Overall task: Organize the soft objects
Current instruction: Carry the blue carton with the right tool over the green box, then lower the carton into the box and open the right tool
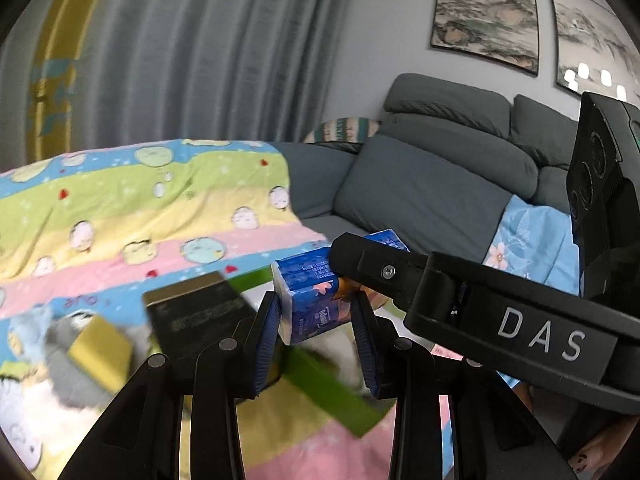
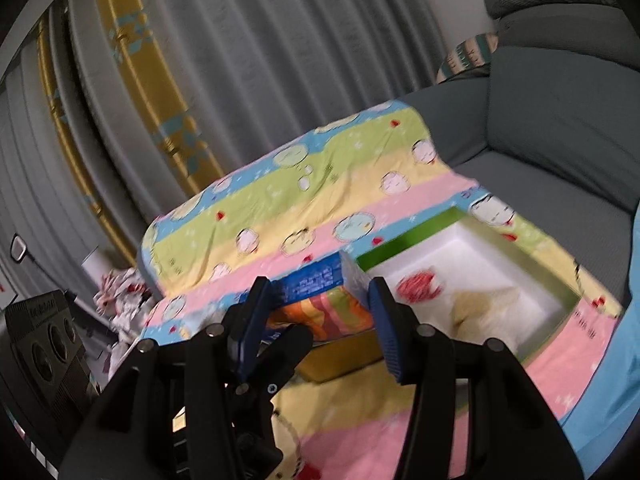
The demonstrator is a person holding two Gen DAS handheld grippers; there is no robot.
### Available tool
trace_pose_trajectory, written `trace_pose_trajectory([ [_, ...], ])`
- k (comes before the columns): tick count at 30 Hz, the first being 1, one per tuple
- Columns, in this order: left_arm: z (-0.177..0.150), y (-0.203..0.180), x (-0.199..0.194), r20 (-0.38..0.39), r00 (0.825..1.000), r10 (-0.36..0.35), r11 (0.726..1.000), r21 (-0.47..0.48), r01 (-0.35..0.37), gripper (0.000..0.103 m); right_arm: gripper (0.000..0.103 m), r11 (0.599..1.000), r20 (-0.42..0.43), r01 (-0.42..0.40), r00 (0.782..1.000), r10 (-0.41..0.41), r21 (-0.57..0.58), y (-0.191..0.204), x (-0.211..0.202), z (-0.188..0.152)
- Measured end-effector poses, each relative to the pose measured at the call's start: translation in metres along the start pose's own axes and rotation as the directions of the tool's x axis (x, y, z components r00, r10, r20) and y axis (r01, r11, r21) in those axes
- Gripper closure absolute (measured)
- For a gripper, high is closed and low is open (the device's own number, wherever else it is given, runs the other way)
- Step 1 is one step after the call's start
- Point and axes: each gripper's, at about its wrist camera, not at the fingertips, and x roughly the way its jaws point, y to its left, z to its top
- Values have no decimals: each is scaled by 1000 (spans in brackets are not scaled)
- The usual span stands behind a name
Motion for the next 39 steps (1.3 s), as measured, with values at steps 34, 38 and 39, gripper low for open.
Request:
trace_pose_trajectory([
  [34, -23, -8, 47, -156, 986, -52, 997, -62, 43, 21, 16, 940, -50, 196, 981, -189, 278, -121, 21, -13],
  [38, -29, 35, -4, -167, 983, 72, 989, -118, -92, 21, 11, 961, -18, 134, 991, -133, 243, -100, 11, -13],
  [39, -30, 44, -16, -173, 980, 99, 984, -132, -123, 21, 9, 965, -14, 117, 993, -117, 233, -94, 10, -14],
])
